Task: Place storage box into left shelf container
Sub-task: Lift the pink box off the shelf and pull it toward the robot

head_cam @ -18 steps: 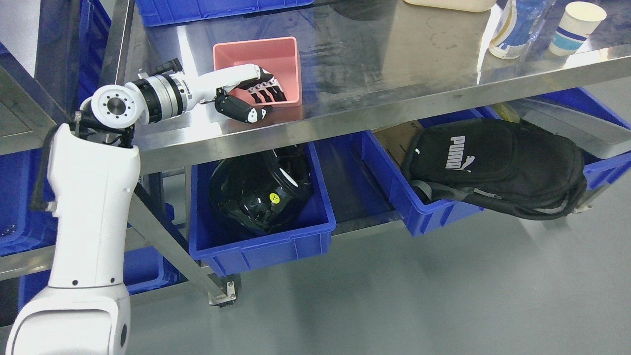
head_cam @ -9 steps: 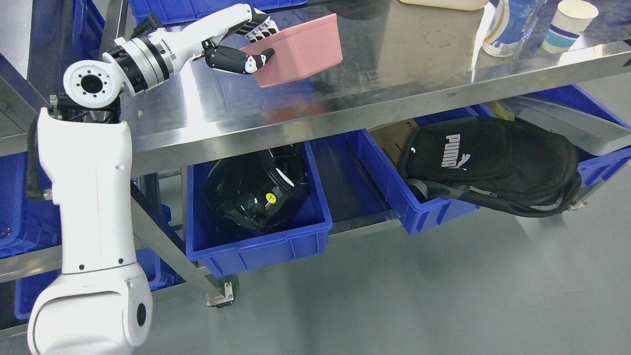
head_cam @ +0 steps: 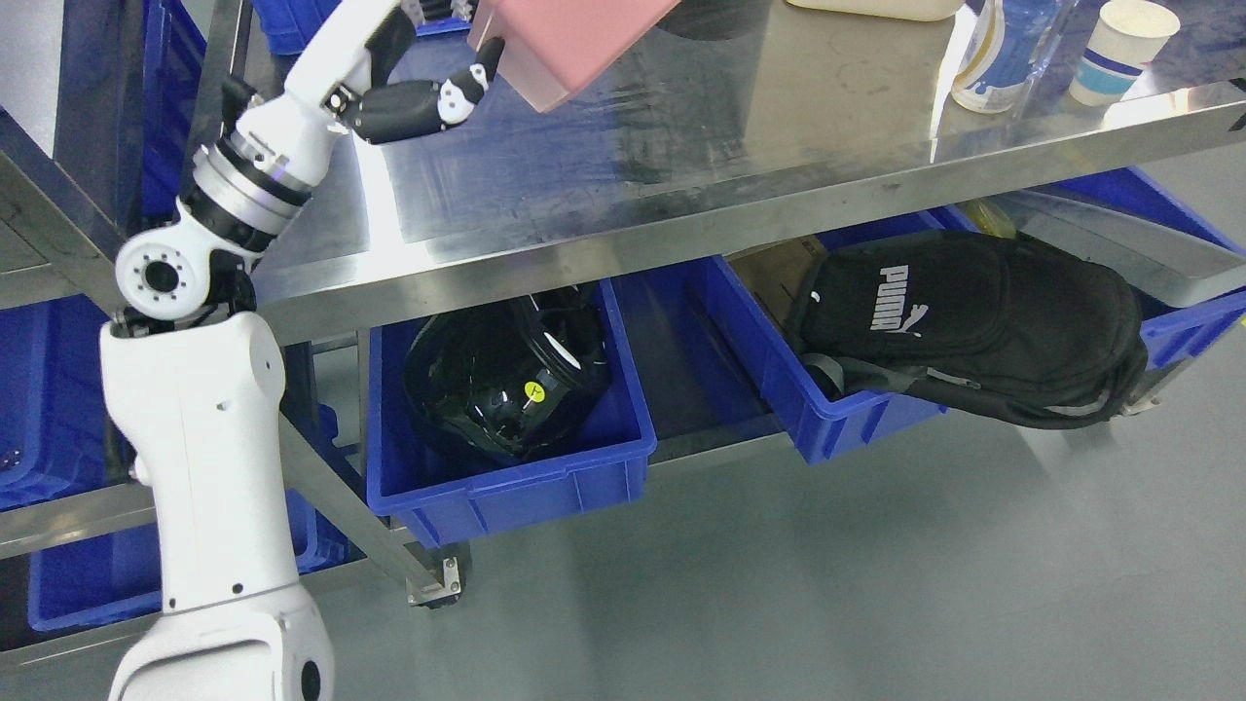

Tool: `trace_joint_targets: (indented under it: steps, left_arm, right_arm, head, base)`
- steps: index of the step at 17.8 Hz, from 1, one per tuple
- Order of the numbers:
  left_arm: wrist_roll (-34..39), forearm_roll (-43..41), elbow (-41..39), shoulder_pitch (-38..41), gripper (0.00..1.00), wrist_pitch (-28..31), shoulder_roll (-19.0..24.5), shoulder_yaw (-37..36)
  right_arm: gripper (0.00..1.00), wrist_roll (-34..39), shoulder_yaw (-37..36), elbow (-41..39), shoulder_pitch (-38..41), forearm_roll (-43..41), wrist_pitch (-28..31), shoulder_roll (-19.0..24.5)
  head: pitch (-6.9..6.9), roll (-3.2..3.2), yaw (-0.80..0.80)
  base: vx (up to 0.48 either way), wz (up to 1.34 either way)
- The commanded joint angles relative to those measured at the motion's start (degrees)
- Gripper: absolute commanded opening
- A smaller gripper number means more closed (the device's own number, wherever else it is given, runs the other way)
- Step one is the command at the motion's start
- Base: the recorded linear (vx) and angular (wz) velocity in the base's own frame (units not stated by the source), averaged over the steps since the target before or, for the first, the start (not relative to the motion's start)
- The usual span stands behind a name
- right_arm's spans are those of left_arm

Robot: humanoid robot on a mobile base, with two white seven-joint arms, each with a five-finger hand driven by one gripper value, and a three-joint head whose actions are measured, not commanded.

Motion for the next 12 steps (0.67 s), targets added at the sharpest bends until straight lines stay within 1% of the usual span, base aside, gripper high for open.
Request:
trace_joint_targets:
  steps: [1,5,7,12]
  left_arm:
    - [4.7,6.2,-12.9,12.4,0.01,-4.2,-0.4,-4.4]
    - [5.0,6.1,-17.1,19.4,0.01,-5.6,-0.4,-8.2]
    - [5.0,6.1,-18.7,21.8,0.01,-5.6,-0.4,-9.0]
    - [4.9,6.1,-18.9,23.4,0.01,-5.7,-0.4,-8.2]
  right_arm:
    - [1.00,10.1,0.0,-1.0,1.5,-0.2,0.0,-1.0]
    - [1.00,10.1,0.0,-1.0,1.5,-0.2,0.0,-1.0]
    - [1.00,10.1,0.0,-1.0,1.5,-0.2,0.0,-1.0]
    - [1.00,10.1,0.0,-1.0,1.5,-0.2,0.0,-1.0]
  head:
    - [0.00,0.00,0.00]
    - [0.00,0.00,0.00]
    - [0.00,0.00,0.00]
    - [0.00,0.00,0.00]
  base:
    - [0.000,0.00]
    - [0.000,0.00]
    - [0.000,0.00]
    - [0.000,0.00]
